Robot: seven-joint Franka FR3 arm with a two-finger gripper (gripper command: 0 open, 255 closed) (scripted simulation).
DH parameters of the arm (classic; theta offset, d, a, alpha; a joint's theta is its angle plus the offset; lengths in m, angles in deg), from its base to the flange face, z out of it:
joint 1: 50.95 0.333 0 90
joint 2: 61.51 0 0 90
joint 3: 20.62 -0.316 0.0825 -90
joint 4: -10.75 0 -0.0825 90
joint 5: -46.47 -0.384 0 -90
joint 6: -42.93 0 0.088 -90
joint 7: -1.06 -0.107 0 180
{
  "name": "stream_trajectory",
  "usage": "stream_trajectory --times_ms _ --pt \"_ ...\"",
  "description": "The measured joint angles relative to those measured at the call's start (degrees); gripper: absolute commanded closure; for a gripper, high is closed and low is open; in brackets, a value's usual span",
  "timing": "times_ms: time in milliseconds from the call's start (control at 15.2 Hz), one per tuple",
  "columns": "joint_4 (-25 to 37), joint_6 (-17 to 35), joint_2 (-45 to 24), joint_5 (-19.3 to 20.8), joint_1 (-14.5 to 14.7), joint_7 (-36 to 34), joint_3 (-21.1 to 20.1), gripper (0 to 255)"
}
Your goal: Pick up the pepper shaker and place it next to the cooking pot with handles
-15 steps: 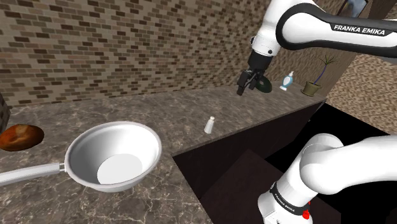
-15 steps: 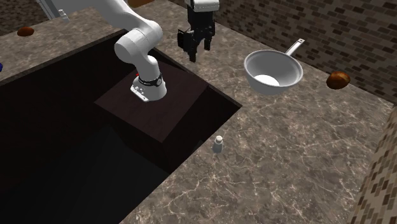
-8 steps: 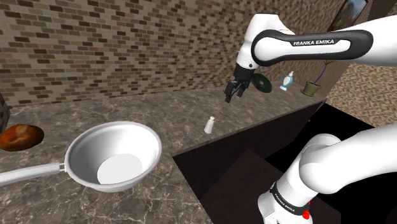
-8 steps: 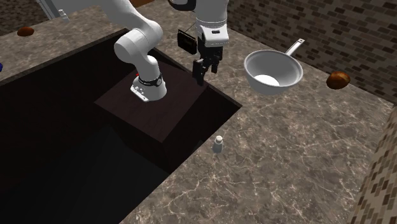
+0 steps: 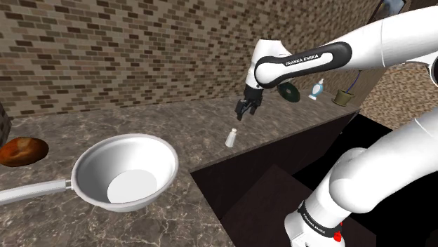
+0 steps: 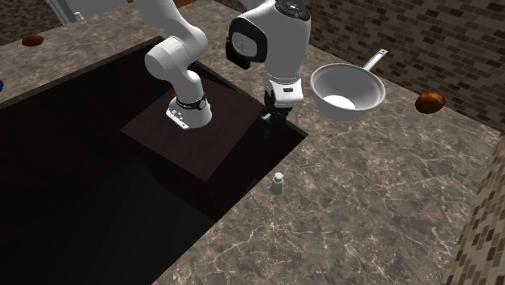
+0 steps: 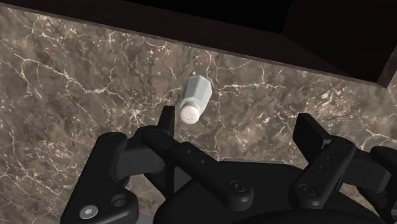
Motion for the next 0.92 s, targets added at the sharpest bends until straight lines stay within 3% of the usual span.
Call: stream_trajectory --times_ms 660,924 --pt "7.69 12.55 -21.8 -1.68 -1.79 2.37 2.71 0" --pt "7.98 15.36 -25.02 -2.07 -1.99 2.52 2.75 0"
